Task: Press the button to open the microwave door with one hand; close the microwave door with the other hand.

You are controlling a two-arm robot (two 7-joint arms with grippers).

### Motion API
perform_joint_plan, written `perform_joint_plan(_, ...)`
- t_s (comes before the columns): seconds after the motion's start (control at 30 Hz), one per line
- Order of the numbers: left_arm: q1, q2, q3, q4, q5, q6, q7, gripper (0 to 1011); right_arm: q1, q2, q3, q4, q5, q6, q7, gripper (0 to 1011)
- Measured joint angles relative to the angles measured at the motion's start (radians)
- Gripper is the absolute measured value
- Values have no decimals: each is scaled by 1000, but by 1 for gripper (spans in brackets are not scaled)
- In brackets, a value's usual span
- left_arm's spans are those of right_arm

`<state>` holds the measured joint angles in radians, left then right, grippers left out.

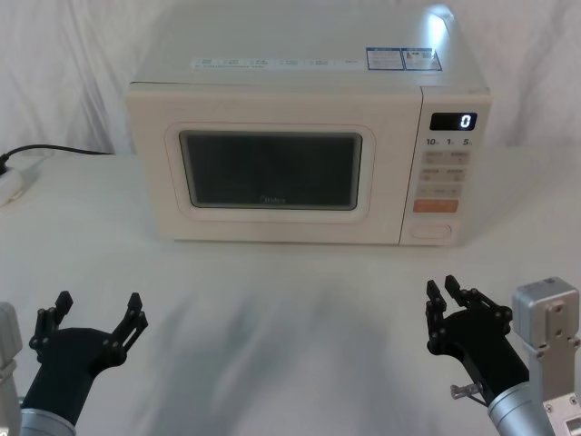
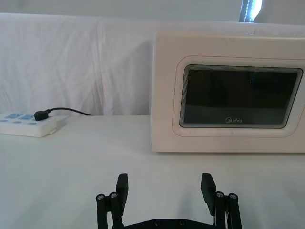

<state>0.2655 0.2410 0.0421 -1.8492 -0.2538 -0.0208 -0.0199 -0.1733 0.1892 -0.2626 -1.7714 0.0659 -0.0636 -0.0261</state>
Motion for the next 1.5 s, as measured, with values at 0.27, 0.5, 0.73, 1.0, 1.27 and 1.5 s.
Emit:
perform_joint_plan(0.27, 0, 0, 0, 0, 0, 0, 0, 1001, 0, 0, 0, 0, 0, 0, 0, 34)
perform_joint_plan(0.5, 0, 0, 0, 0, 0, 0, 0, 1001, 0, 0, 0, 0, 0, 0, 0, 0)
perform_joint_plan(0.73, 0, 0, 0, 0, 0, 0, 0, 1001, 0, -6, 5, 0, -3, 0, 5, 0)
perform_joint_plan(1.0, 0, 0, 0, 0, 0, 0, 0, 1001, 11, -20, 26, 9, -11, 5, 40, 0)
perform_joint_plan(1.27, 0, 0, 0, 0, 0, 0, 0, 1001, 44, -23, 48, 37, -10, 9, 87, 0)
perform_joint_plan(1.5, 0, 0, 0, 0, 0, 0, 0, 1001, 97, -17, 54, 84, -23, 19, 141, 0)
